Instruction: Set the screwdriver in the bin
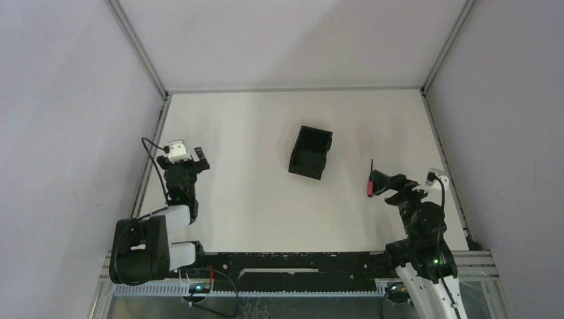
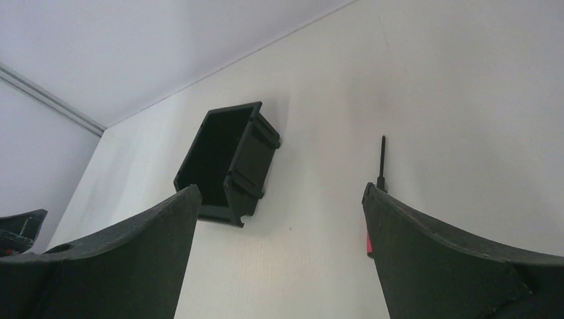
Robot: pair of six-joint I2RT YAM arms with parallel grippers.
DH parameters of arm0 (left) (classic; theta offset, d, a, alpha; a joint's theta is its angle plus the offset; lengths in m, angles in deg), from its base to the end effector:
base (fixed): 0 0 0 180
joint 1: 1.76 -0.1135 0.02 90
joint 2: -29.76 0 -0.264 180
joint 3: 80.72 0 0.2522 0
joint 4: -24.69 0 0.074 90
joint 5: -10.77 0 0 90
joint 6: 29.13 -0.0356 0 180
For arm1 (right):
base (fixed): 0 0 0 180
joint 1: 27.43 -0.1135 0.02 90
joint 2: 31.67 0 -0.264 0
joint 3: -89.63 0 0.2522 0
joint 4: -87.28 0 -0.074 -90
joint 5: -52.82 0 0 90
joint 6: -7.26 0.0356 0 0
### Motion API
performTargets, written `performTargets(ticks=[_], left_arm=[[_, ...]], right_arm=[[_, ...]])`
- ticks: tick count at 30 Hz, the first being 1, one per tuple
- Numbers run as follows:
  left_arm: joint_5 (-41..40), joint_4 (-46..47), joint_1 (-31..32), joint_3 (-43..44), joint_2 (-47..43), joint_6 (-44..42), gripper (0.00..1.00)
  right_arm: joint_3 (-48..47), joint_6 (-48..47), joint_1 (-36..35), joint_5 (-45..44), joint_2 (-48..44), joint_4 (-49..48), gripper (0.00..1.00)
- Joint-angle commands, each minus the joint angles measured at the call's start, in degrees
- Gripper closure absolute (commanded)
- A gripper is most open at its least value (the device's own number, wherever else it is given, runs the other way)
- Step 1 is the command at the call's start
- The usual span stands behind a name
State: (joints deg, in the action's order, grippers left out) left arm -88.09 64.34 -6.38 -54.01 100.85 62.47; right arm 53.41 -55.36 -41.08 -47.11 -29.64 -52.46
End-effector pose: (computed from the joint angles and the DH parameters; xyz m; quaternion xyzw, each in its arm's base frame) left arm 0.2223 0.0235 0.1779 -0.0920 0.7296 0.0746 0.6736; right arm 0.0726 0.0113 0.2530 0.1460 0.7285 0.1732 0.6465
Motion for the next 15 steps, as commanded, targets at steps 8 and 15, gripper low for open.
performTargets(ticks=[8, 15], left_arm=[[-0.5, 1.3, 0.4, 0.7, -0.6, 0.3, 0.0], [-0.5, 1.2, 0.4, 0.7, -0.6, 0.3, 0.0]], right_arm=[[-19.6, -11.8, -0.2, -0.4, 28.7, -3.8, 0.0], [-40.3, -12.8, 7.9, 2.7, 63.6, 19.2, 0.0]])
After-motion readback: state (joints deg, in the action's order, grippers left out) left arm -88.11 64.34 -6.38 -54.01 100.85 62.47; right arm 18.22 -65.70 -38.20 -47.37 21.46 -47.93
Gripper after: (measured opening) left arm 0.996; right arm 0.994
